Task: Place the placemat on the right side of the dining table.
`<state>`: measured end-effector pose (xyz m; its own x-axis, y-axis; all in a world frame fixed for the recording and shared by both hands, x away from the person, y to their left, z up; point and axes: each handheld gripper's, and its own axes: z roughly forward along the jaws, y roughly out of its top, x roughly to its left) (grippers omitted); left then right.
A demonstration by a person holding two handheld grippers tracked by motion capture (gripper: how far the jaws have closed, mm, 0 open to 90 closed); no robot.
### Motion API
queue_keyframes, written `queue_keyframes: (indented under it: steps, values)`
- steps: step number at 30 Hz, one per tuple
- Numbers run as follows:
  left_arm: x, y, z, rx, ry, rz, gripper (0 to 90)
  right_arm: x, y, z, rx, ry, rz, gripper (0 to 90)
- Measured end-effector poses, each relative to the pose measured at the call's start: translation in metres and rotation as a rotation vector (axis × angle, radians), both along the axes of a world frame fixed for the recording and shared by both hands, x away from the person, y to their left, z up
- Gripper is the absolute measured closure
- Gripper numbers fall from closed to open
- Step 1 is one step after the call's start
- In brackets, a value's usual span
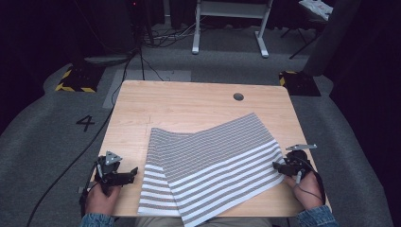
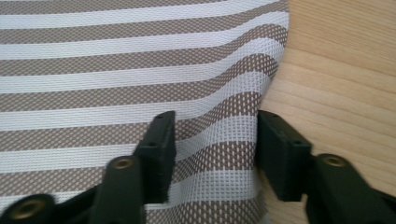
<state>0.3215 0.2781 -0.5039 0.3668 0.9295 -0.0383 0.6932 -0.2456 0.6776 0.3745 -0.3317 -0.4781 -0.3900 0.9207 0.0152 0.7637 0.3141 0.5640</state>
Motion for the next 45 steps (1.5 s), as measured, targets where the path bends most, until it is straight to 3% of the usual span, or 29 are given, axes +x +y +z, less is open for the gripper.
queue_keyframes:
  steps: [2, 6, 11, 16, 23, 28, 31, 34, 35, 37, 39, 41, 45]
  values:
    - [0.000, 0.000, 0.000, 0.000, 0.000, 0.000, 9.3, 0.000, 0.002, 0.002, 0.012, 0.009, 0.026, 65.6]
    - [0.000, 0.000, 0.000, -0.001, 0.000, 0.000, 9.2, -0.001, 0.008, 0.007, 0.001, 0.004, 0.059, 77.1]
    - [0.000, 0.000, 0.000, -0.001, 0.000, 0.000, 9.3, -0.001, 0.011, 0.025, 0.019, -0.043, 0.085, 83.4]
    - [-0.001, 0.000, 0.000, -0.003, 0.001, 0.000, 9.3, 0.009, 0.011, 0.060, 0.029, -0.128, 0.100, 84.9]
    - [-0.002, 0.000, 0.000, 0.000, -0.001, 0.002, 9.3, 0.039, 0.017, 0.102, -0.013, -0.219, 0.106, 85.6]
    - [-0.002, 0.000, 0.000, 0.001, -0.001, 0.003, 9.2, 0.068, 0.021, 0.117, -0.063, -0.250, 0.091, 85.9]
    - [0.000, 0.000, 0.000, -0.005, 0.001, 0.001, 9.2, 0.089, 0.020, 0.122, -0.057, -0.261, 0.061, 85.7]
    - [0.000, 0.000, 0.000, -0.002, -0.002, 0.007, 9.2, 0.108, 0.020, 0.122, -0.092, -0.331, 0.035, 79.8]
    - [0.000, 0.000, 0.000, 0.000, -0.003, 0.009, 9.2, 0.116, 0.020, 0.119, -0.125, -0.365, 0.012, 67.7]
    - [0.000, 0.000, 0.000, -0.002, -0.002, 0.007, 9.2, 0.125, 0.017, 0.113, -0.132, -0.396, -0.009, 53.5]
    - [0.000, 0.000, 0.000, -0.001, -0.002, 0.008, 9.2, 0.128, 0.014, 0.109, -0.117, -0.393, -0.043, 44.5]
    - [0.000, 0.000, 0.000, -0.001, -0.002, 0.008, 9.2, 0.125, 0.014, 0.106, -0.069, -0.383, -0.057, 42.3]
    - [0.000, 0.000, 0.000, 0.000, -0.001, 0.007, 9.2, 0.109, 0.025, 0.103, -0.018, -0.362, -0.002, 41.0]
